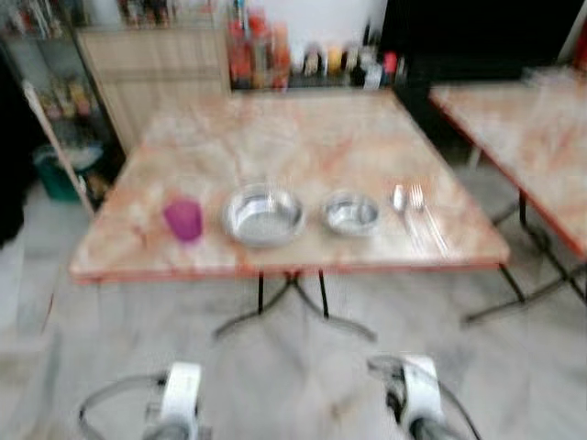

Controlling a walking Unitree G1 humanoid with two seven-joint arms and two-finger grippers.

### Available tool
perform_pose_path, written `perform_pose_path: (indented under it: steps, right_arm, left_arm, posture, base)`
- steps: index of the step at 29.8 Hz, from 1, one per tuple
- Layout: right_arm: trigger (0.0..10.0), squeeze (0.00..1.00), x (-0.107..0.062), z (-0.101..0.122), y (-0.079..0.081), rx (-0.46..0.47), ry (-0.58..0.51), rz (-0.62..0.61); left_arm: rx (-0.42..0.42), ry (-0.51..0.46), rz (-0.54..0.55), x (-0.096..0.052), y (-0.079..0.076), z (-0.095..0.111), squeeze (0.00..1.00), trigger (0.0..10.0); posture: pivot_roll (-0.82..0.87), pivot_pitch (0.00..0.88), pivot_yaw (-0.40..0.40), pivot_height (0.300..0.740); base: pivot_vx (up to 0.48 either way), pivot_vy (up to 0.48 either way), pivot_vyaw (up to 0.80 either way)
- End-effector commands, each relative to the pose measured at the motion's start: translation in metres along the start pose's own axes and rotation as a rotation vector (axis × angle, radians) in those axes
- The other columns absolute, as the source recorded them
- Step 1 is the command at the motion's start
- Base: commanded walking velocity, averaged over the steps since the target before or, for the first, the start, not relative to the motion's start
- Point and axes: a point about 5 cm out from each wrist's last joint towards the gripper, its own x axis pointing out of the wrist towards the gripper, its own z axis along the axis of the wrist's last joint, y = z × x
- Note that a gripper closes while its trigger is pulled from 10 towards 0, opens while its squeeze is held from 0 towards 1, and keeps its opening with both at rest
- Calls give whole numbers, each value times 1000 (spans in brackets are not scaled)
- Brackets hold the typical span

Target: Setting the table

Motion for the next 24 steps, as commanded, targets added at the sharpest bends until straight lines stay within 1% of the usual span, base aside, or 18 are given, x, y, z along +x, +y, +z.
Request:
perform_pose_path:
  steps: [1, 4, 6, 7, 8, 9, 10, 11, 13, 15, 16, 17, 18, 19, 21, 22, 23, 24]
  right_arm:
    - [10000, 0, 1, 4, 6, 12, -12, 11]
    - [10000, 0, 2, 4, 7, 11, -11, 12]
    - [10000, 0, 1, 4, 7, 13, -9, 12]
    - [10000, 0, 1, 2, 7, 9, -4, 14]
    - [10000, 0, 1, 1, 7, 8, -2, 14]
    - [10000, 0, 1, 1, 7, 8, -2, 14]
    - [10000, 0, 1, 0, 6, 7, 1, 14]
    - [10000, 0, 1, 0, 6, 7, 1, 14]
    - [10000, 0, 0, -1, 5, 6, 3, 14]
    - [10000, 0, 0, 0, 5, 4, 3, 14]
    - [10000, 0, 0, 0, 6, 3, 4, 16]
    - [10000, 0, 0, 0, 6, 2, 4, 16]
    - [10000, 0, 0, 0, 6, 2, 4, 16]
    - [10000, 0, 0, 0, 6, 2, 4, 17]
    - [10000, 0, 0, -1, 6, 1, 5, 18]
    - [10000, 0, 0, -1, 7, 0, 5, 20]
    - [10000, 0, 1, 0, 9, -3, 6, 25]
    - [10000, 0, 1, 0, 9, -3, 6, 25]
  left_arm:
    - [-7, -45, 36, 2, 11, 11, 0, 10000]
    - [-38, -116, 51, 4, 13, 26, 0, 10000]
    - [-73, -190, 62, 4, 14, 40, 0, 10000]
    - [-102, -275, 70, 4, 17, 54, 0, 10000]
    - [-116, -321, 73, 3, 18, 61, 0, 10000]
    - [-116, -321, 73, 3, 18, 61, 0, 10000]
    - [-124, -397, 75, 1, 18, 72, 0, 10000]
    - [-124, -397, 75, 1, 18, 72, 0, 10000]
    - [-116, -488, 72, -4, 17, 84, 0, 10000]
    - [-116, -548, 73, -7, 17, 91, 0, 10000]
    - [-119, -618, 73, -12, 17, 100, 612, 10000]
    - [-117, -639, 73, -14, 17, 102, 612, 10000]
    - [-117, -639, 73, -14, 17, 102, 612, 10000]
    - [-114, -660, 70, -16, 17, 105, 1000, 10000]
    - [-112, -680, 66, -17, 16, 108, 1000, 10000]
    - [-107, -705, 64, -20, 15, 113, 1000, 10000]
    - [-124, -791, 63, -26, 15, 135, 1000, 10000]
    - [-124, -791, 63, -26, 15, 135, 1000, 10000]
  posture:
    - [-9, 0, -18, 732]
    - [-4, 0, -19, 732]
    - [4, 0, -24, 732]
    - [10, 0, -28, 732]
    - [13, 0, -30, 732]
    - [13, 0, -30, 732]
    - [18, 0, -31, 732]
    - [18, 0, -31, 732]
    - [25, 0, -34, 732]
    - [29, 0, -35, 732]
    - [34, 0, -37, 732]
    - [36, 0, -37, 732]
    - [36, 0, -37, 732]
    - [36, 0, -37, 732]
    - [36, 0, -37, 732]
    - [40, 0, -38, 732]
    - [44, 0, -39, 732]
    - [44, 0, -39, 732]
  base:
    - [0, -255, 0]
    - [0, 0, 0]
    - [0, 0, 0]
    - [0, 0, 0]
    - [0, 0, 0]
    - [0, 0, 0]
    - [0, 0, 0]
    - [0, 0, 0]
    - [0, 0, 0]
    - [0, 0, 0]
    - [0, 0, 0]
    - [0, 0, 0]
    - [0, 0, 0]
    - [0, 0, 0]
    - [0, 0, 0]
    - [0, 0, 0]
    - [0, 0, 0]
    - [0, 0, 0]
